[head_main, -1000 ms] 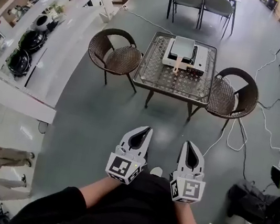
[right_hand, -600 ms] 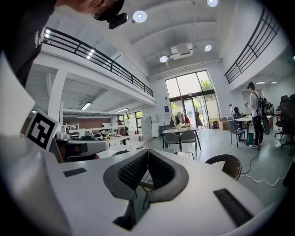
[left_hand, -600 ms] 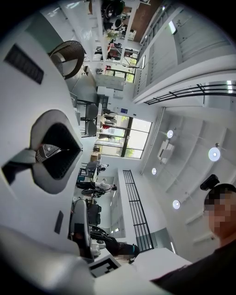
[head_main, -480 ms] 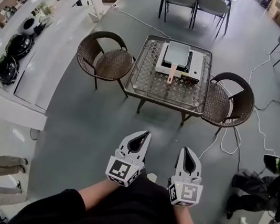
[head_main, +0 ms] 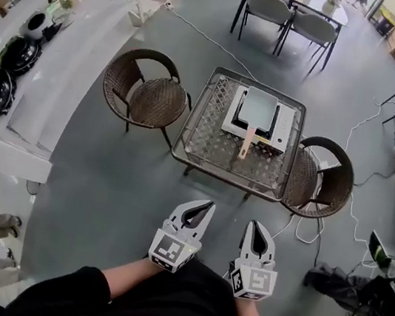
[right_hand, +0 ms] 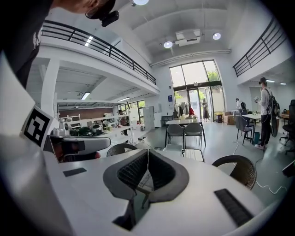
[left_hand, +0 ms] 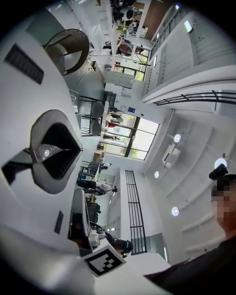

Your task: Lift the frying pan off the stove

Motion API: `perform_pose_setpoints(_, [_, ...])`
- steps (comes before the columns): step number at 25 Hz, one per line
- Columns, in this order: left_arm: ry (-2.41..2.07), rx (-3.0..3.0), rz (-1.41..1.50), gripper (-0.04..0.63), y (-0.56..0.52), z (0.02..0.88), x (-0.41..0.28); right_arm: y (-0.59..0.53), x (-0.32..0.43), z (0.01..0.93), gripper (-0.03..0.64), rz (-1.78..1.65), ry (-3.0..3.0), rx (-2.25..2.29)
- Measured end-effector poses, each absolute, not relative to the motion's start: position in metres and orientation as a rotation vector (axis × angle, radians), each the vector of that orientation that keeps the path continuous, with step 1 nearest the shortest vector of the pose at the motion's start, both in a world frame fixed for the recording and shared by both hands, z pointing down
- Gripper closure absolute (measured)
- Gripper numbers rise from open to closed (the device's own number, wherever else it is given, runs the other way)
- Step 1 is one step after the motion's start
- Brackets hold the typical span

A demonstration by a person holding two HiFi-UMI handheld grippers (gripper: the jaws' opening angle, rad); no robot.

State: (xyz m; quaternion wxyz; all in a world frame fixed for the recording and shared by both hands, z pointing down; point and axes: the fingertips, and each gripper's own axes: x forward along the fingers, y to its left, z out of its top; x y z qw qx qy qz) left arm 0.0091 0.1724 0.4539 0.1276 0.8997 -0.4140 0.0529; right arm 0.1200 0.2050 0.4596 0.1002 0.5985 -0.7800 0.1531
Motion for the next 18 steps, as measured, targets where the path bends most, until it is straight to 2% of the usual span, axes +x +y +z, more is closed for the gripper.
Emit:
perform_pose_setpoints(7, [-1.164,2.614,0.120,0.580,0.101,0.453,-0.012,0.130,0.093,0.469,0.586,0.506,-2.267,1.762])
perform_pose_setpoints(18, [-1.082,2.689,0.070,0.580,0.039,0.438,-0.016,0.071,0.098,0.470,0.586,0.510,-2.116,1.956])
